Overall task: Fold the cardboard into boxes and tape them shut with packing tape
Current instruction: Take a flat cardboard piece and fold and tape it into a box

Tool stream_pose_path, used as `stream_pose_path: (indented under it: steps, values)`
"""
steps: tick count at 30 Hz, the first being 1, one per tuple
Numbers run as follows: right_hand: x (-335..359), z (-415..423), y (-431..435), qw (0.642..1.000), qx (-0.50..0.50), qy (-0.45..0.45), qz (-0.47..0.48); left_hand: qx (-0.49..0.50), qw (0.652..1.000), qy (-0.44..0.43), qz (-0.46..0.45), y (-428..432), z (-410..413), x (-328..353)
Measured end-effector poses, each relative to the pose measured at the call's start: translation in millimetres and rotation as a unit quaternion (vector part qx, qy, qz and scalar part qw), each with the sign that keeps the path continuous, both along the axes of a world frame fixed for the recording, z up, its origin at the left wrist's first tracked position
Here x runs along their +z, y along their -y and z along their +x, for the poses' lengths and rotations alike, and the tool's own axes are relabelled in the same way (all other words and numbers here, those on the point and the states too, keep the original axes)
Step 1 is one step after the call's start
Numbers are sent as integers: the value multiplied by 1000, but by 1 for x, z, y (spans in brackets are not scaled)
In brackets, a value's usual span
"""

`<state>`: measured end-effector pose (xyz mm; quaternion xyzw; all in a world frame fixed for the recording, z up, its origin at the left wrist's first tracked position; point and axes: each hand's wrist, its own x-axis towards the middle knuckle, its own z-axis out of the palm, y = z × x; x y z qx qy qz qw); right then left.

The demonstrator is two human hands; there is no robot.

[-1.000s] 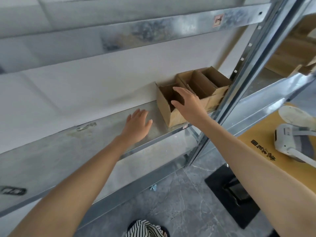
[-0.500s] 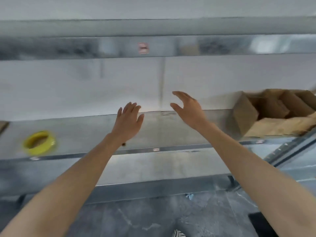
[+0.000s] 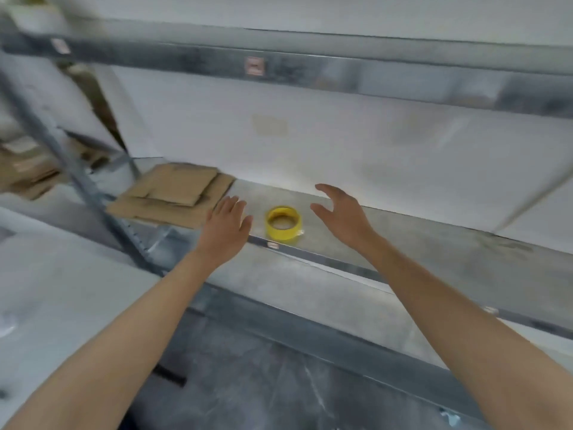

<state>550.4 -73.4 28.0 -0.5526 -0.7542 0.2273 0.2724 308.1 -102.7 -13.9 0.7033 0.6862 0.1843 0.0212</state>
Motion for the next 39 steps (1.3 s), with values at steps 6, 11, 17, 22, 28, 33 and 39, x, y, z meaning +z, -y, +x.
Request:
stream_pose_path:
  steps: [6,11,17,22,28,33,39]
  values:
    - [-20,-120,-30,995,82,-4,-64,104,995,1,-13,25,-115,-16]
    - [-40,-200,-62,983,131,-15,-125,147,989,-6,-16,24,-187,-28]
    - [-63,-277,-123,965,150,-35,-214,179,983,-16,-27,-19,-256,-39]
    - [-78,-322,-170,949,95,-65,-294,183,980,-35,-75,-61,-296,-41]
    - [-93,-354,-198,937,-1,-150,-315,177,980,-22,-92,-83,-322,-49]
    - [-96,-366,-201,922,-43,-216,-318,167,981,-19,-98,-87,-331,-50]
    - [-81,-350,-188,919,-69,-266,-284,140,984,-35,-100,-92,-337,-31]
